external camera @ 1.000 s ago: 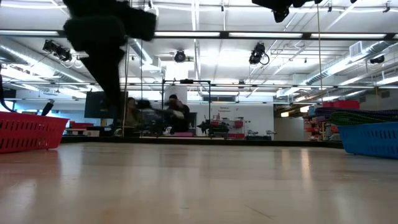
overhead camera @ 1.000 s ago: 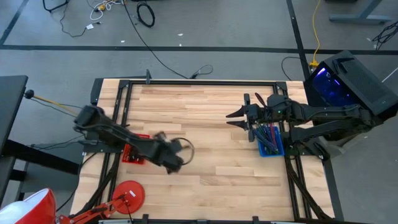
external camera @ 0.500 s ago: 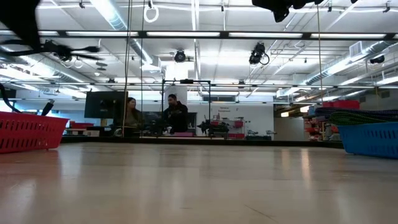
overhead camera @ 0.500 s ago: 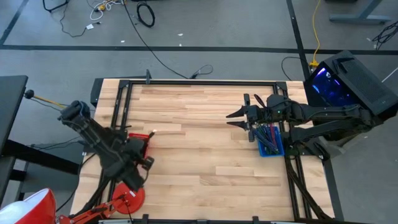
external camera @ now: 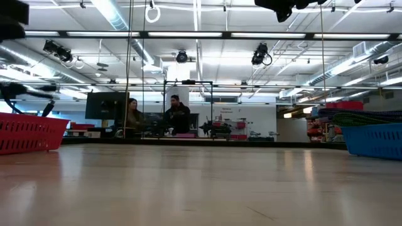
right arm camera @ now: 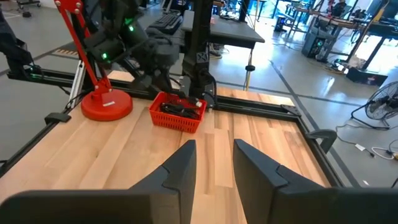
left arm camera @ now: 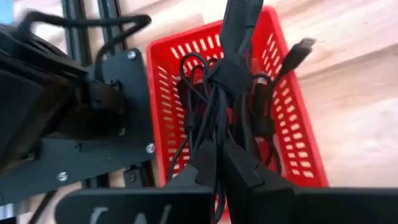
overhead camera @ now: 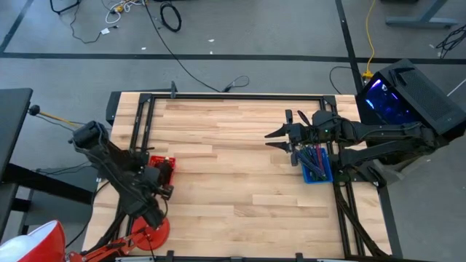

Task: Pick & Place USB Port
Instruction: Put the black charger cable into the red bin, then return to Home Position

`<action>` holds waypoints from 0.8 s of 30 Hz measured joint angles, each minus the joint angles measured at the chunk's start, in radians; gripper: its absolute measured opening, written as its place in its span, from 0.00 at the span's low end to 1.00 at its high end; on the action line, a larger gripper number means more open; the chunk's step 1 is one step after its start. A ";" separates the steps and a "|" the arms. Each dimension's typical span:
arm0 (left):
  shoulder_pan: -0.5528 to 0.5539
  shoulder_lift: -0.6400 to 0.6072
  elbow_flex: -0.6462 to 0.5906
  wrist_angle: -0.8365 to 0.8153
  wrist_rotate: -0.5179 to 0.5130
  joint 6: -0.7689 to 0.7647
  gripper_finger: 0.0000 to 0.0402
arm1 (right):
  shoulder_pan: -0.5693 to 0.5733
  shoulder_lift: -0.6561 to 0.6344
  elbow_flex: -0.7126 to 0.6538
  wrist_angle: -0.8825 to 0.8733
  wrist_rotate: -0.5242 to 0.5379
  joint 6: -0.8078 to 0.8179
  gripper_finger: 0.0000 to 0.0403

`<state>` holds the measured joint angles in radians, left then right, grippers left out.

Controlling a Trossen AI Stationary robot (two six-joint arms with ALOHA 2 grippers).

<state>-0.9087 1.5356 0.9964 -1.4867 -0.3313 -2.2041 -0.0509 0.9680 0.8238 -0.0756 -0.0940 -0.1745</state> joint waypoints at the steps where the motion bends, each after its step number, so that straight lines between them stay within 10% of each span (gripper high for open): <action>1: 0.006 0.000 -0.020 0.024 0.000 -0.001 0.02 | 0.000 0.000 0.000 0.000 0.000 0.000 0.27; 12: 0.083 0.005 -0.111 0.175 0.027 0.014 0.04 | 0.000 0.000 0.000 -0.001 0.000 -0.001 0.27; 24: 0.083 0.005 -0.111 0.162 0.041 0.024 0.28 | 0.000 0.000 0.000 0.005 0.000 -0.014 0.27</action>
<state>-0.8254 1.5402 0.8852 -1.3245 -0.2902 -2.1798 -0.0509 0.9682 0.8242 -0.0702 -0.0940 -0.1890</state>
